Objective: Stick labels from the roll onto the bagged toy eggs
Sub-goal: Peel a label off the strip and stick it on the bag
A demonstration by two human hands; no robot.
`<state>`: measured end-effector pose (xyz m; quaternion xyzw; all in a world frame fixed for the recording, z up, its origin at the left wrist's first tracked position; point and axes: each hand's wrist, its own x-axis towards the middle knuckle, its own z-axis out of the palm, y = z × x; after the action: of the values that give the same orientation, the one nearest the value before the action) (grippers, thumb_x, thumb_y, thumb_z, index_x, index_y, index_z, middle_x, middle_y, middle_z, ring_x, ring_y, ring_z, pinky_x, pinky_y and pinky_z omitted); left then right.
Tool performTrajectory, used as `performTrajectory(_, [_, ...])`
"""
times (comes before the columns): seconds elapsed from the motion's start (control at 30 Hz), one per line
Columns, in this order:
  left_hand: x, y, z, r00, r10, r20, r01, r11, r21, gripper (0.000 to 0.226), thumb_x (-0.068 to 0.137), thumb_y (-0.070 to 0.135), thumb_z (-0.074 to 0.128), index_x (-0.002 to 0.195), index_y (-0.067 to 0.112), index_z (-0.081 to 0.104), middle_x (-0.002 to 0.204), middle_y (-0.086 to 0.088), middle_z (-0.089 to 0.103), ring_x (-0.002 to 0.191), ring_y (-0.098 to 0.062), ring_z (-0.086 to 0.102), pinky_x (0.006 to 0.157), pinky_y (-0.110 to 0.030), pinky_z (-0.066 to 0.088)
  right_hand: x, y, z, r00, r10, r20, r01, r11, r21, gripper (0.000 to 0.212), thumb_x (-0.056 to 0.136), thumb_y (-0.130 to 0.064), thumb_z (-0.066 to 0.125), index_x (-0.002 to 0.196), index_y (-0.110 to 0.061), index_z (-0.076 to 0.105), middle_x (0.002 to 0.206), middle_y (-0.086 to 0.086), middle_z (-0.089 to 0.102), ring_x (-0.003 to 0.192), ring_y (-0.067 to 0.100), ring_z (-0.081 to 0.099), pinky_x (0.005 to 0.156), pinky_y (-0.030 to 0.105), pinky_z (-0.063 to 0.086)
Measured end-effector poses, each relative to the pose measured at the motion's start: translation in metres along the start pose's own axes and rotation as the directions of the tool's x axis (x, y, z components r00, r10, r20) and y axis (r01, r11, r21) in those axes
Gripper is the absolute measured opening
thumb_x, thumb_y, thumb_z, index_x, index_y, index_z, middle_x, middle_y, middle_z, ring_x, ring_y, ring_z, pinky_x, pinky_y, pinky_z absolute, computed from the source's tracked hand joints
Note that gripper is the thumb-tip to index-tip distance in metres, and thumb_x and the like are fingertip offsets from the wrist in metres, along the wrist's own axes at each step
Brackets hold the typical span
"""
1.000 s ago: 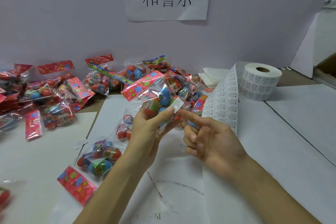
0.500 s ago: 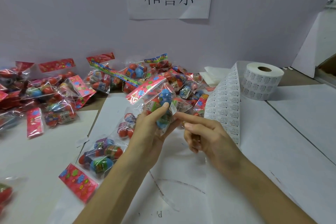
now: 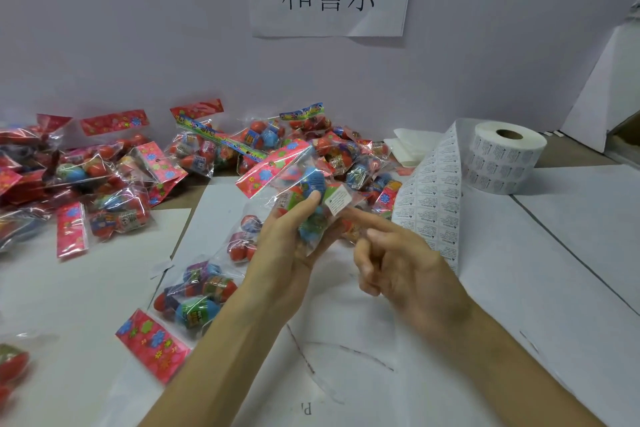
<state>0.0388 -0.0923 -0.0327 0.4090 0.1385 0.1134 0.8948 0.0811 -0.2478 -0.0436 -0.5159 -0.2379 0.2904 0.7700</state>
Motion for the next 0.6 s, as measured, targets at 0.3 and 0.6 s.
performTrajectory(0.3, [-0.0013, -0.0005, 0.0016, 0.999, 0.032, 0.029, -0.033, 0.998, 0.06, 0.064, 0.08, 0.019, 0.073, 0.139, 0.001, 0.056, 0.116, -0.013, 0.075, 0.101, -0.023, 0.074, 0.08, -0.028, 0.062, 0.0012, 0.0, -0.0028, 0.989, 0.146, 0.024, -0.147, 0.955, 0.257, 0.052, 0.08, -0.03, 0.058, 0.128, -0.016, 0.07, 0.062, 0.002, 0.046, 0.053, 0.013, 0.026, 0.051, 0.026, 0.029])
performTrajectory(0.6, [-0.0018, -0.001, 0.0029, 0.999, 0.018, 0.03, -0.02, 0.998, 0.057, 0.065, 0.08, 0.021, 0.072, 0.14, 0.0, 0.056, 0.121, -0.017, 0.074, 0.106, -0.027, 0.074, 0.079, -0.028, 0.062, 0.0037, 0.0023, -0.0065, 0.989, 0.141, 0.048, -0.149, 0.94, 0.306, 0.044, 0.083, -0.029, 0.06, 0.122, -0.012, 0.073, 0.062, 0.002, 0.045, 0.054, 0.014, 0.025, 0.051, 0.026, 0.03])
